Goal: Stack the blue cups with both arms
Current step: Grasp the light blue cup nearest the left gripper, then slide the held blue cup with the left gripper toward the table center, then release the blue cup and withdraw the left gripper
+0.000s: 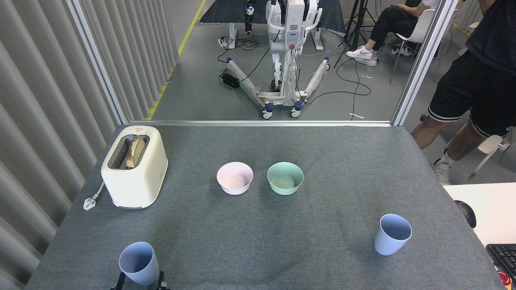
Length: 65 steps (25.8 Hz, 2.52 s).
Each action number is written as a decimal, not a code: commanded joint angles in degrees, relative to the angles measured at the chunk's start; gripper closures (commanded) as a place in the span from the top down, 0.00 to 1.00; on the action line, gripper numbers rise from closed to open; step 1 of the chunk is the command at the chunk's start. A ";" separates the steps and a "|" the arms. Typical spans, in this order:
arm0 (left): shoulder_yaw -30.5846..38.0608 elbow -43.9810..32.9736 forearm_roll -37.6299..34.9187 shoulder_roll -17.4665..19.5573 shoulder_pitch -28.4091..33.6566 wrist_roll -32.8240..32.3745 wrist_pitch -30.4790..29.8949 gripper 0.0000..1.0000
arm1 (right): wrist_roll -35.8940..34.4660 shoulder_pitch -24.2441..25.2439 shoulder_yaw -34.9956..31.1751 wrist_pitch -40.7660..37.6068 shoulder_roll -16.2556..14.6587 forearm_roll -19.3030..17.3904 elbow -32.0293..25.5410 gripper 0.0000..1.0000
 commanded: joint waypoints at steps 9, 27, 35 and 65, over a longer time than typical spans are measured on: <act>0.00 1.99 0.05 -0.01 -2.10 -0.01 0.07 0.86 | -0.11 -0.37 0.55 0.05 0.01 0.07 0.32 1.00; -17.58 -6.53 -1.44 0.26 -5.00 -0.01 -4.33 0.49 | -0.20 -0.72 1.52 0.23 0.09 0.07 0.94 1.00; -28.22 5.42 -5.93 -5.10 -13.61 -0.01 -4.33 0.50 | -0.28 -0.72 1.17 0.23 0.09 -0.02 1.03 1.00; -29.54 8.85 -9.88 -6.42 -14.14 0.34 -4.86 1.00 | -0.37 -1.42 1.52 0.23 0.36 -0.46 2.34 1.00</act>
